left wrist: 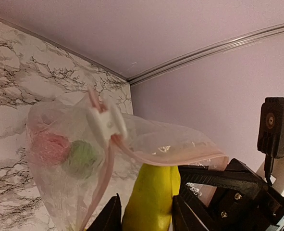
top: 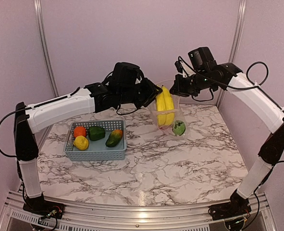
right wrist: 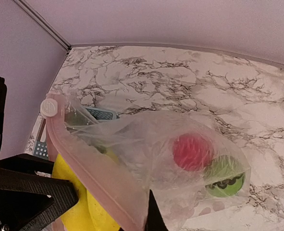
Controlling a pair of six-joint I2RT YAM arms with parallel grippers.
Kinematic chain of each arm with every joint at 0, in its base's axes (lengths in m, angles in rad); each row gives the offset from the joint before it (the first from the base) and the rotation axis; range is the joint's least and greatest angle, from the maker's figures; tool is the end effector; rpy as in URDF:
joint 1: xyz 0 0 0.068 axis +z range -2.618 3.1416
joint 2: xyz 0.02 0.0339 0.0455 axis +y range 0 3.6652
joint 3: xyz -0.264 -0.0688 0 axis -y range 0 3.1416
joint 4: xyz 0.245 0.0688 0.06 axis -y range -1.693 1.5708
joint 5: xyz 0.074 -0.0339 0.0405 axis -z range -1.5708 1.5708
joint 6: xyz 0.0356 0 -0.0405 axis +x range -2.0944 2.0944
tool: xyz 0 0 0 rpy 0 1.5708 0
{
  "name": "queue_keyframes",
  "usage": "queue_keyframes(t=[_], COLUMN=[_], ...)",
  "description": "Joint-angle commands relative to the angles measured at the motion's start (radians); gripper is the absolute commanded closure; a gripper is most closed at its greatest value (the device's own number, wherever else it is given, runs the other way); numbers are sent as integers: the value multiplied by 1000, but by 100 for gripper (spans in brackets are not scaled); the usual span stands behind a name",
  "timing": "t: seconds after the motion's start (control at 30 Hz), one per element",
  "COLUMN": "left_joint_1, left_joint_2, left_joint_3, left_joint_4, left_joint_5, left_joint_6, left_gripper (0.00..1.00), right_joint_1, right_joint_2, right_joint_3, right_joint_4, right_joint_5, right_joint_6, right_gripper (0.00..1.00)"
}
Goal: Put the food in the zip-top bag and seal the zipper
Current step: Place the fake fruit in the zipper food storage bag.
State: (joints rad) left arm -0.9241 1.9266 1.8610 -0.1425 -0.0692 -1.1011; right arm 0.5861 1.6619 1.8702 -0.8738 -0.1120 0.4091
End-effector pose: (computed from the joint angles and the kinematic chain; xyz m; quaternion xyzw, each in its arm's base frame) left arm 0.2837 -0.3716 0.3821 -0.0903 0.7713 -0.5197 0.3562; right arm 0.2955 0.2010 0.4182 -0.1037 0.8922 0.2527 0.3597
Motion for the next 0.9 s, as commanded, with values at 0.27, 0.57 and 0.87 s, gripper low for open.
queue_keyframes(t=[0.27, 0.57, 0.87], left_joint_1=[23, 63, 126], left_joint_2=[17, -110, -238], left_joint_3=[29, -81, -141], left_joint_4=[226, 362, -69], left_joint_5=[195, 384, 279], left_joint_6=[26, 126, 399], left_gripper=[22, 27, 35], right_joint_1=[-9, -10, -136], right_joint_2=[-18, -26, -31], right_joint_3=[-15, -110, -50], right_joint_4=[28, 73, -4], right_joint_5=[22, -4, 71], right_joint_6=[-32, -33, -81], right_gripper=[100, 100, 100])
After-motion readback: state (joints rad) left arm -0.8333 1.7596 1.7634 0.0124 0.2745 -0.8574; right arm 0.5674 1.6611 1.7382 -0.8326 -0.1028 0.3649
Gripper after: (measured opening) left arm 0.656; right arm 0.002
